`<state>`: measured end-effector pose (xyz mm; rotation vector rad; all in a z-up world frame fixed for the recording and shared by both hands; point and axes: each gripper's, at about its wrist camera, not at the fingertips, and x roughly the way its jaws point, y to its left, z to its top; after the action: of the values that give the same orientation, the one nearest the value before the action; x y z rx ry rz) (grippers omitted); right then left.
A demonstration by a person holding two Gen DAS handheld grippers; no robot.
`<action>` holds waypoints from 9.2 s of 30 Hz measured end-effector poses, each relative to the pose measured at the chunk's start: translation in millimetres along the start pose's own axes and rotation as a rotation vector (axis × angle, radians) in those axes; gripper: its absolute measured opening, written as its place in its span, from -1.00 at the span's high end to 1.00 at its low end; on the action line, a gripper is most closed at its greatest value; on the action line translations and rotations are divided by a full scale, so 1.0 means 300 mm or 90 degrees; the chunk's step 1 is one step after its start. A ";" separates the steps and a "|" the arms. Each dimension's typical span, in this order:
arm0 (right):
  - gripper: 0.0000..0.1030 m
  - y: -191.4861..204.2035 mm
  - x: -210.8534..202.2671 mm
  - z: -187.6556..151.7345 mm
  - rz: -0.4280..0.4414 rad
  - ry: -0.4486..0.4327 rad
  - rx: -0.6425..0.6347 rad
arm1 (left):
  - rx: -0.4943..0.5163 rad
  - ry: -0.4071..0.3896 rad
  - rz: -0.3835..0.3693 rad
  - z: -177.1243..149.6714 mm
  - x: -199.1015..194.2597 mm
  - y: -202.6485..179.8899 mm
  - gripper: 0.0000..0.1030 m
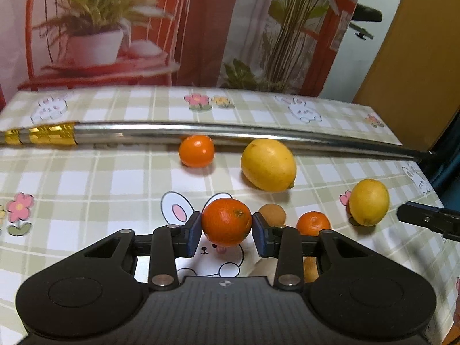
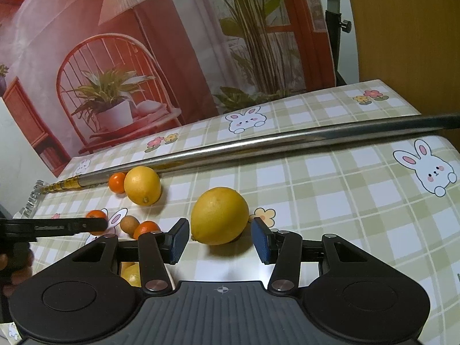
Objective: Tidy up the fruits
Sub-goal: 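Grasp the yellow lemon with the right tool while the left tool holds the mandarin, then carry the mandarin and the lemon over the white plate with both tools, then open the left tool to drop the mandarin onto the plate while the right tool holds the lemon, then open the right tool to drop the yellow lemon onto the plate, then grasp a small brown kiwi with the left tool while the right tool reaches toward a mandarin, then grasp the mandarin with the right tool while the left tool holds the kiwi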
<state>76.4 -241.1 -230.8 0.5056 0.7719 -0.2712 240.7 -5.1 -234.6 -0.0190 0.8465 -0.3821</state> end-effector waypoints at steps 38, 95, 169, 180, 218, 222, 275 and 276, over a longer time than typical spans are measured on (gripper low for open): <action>-0.01 -0.031 0.206 0.029 0.006 0.038 0.072 | 0.053 -0.025 -0.016 -0.077 -0.111 -0.080 0.23; -0.01 0.150 -0.032 -0.006 0.067 0.020 -0.003 | 0.043 -0.049 0.051 -0.070 -0.242 0.000 0.21; 0.05 0.269 0.000 0.100 0.010 0.016 -0.145 | -0.035 -0.082 0.035 0.035 -0.301 0.182 0.21; 0.06 0.162 0.039 0.074 -0.009 0.013 -0.066 | -0.018 0.005 -0.027 0.071 -0.073 0.067 0.50; 0.06 0.049 0.054 0.024 0.012 0.014 0.017 | -0.090 0.095 -0.086 0.103 0.201 -0.055 0.53; 0.06 0.049 0.054 0.022 0.013 0.015 0.017 | -0.091 0.095 -0.086 0.101 0.203 -0.053 0.49; 0.46 0.187 0.342 0.071 0.119 0.204 0.069 | 0.004 -0.114 0.011 -0.086 -0.217 0.009 0.47; 0.46 0.186 0.339 0.070 0.115 0.202 0.070 | 0.002 -0.113 0.008 -0.086 -0.220 0.012 0.47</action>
<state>182.3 -210.1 -272.8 0.7288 1.0151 -0.0643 183.3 23.9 -204.5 -0.0443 0.6699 -0.3642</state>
